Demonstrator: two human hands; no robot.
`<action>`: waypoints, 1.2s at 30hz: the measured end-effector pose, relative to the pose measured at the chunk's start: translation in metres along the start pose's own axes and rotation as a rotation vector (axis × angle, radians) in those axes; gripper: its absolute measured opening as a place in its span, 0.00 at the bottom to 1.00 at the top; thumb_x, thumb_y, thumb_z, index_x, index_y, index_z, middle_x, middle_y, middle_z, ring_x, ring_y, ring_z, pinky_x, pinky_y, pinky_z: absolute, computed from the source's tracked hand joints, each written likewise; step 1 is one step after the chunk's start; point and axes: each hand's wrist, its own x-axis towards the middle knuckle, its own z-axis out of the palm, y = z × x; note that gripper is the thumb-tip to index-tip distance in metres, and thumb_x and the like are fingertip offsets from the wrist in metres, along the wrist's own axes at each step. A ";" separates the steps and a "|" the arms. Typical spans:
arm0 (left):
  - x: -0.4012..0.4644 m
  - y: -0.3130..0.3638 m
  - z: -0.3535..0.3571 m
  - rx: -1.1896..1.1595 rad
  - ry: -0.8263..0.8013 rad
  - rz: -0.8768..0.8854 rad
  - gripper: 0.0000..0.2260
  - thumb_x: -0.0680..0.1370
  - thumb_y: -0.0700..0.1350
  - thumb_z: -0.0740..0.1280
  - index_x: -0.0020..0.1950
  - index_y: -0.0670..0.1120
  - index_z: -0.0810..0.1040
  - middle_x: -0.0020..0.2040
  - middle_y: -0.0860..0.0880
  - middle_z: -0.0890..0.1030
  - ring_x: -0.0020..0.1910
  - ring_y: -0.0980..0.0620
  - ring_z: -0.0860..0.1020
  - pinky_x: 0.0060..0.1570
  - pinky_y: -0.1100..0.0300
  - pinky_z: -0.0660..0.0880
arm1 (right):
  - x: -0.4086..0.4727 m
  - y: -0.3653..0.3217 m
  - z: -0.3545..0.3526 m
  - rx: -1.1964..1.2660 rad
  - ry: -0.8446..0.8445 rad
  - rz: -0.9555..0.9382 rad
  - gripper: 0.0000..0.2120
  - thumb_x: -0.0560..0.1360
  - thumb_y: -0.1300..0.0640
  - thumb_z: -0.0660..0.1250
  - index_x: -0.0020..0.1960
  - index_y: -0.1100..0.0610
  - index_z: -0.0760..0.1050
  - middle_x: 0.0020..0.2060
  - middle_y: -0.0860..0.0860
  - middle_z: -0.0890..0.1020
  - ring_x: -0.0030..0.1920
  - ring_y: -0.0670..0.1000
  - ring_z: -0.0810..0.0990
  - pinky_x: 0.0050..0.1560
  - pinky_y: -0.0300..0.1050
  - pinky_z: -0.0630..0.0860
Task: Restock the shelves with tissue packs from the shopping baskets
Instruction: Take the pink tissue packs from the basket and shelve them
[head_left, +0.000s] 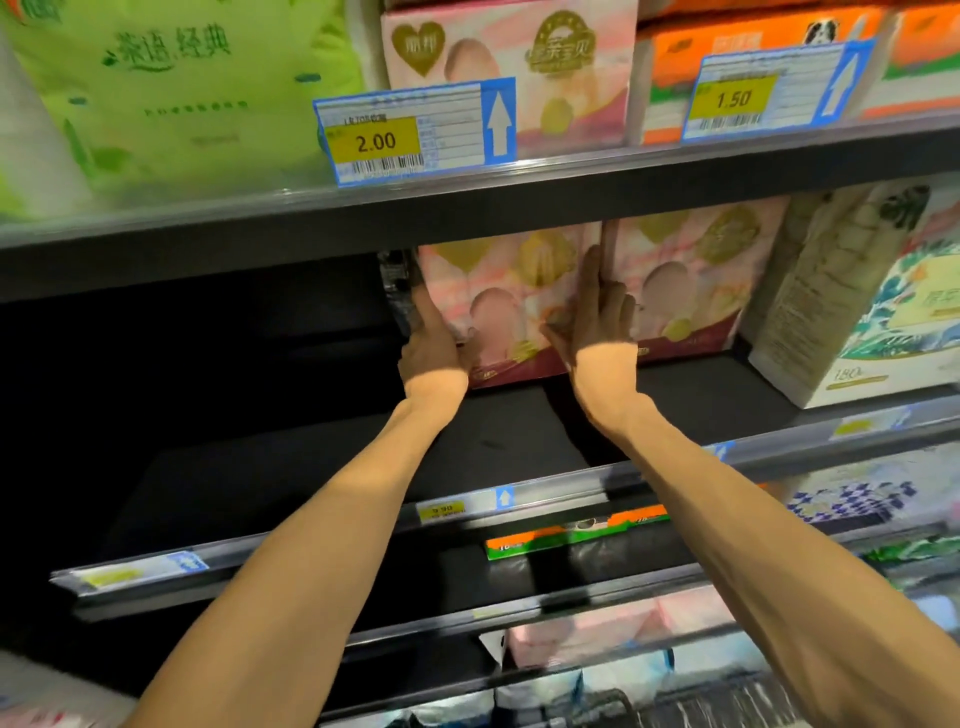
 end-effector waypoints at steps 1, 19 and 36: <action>0.000 0.001 -0.003 0.012 -0.014 -0.002 0.46 0.73 0.58 0.76 0.80 0.49 0.50 0.70 0.41 0.75 0.60 0.33 0.79 0.56 0.41 0.77 | 0.000 0.000 -0.002 0.034 0.001 0.001 0.41 0.81 0.41 0.63 0.82 0.63 0.53 0.58 0.63 0.73 0.52 0.61 0.71 0.50 0.52 0.69; -0.144 -0.033 -0.070 0.333 0.004 0.528 0.37 0.81 0.64 0.61 0.84 0.51 0.50 0.83 0.46 0.57 0.82 0.45 0.52 0.79 0.39 0.52 | -0.107 0.030 -0.121 -0.001 -0.298 -0.206 0.45 0.78 0.37 0.67 0.84 0.53 0.48 0.80 0.59 0.61 0.77 0.61 0.65 0.69 0.59 0.73; -0.397 -0.119 -0.038 0.447 -0.559 0.715 0.34 0.83 0.63 0.56 0.84 0.50 0.49 0.84 0.47 0.50 0.83 0.45 0.47 0.80 0.41 0.49 | -0.412 0.068 -0.226 -0.076 -0.696 -0.103 0.45 0.77 0.35 0.67 0.84 0.53 0.50 0.80 0.56 0.62 0.77 0.59 0.65 0.72 0.62 0.70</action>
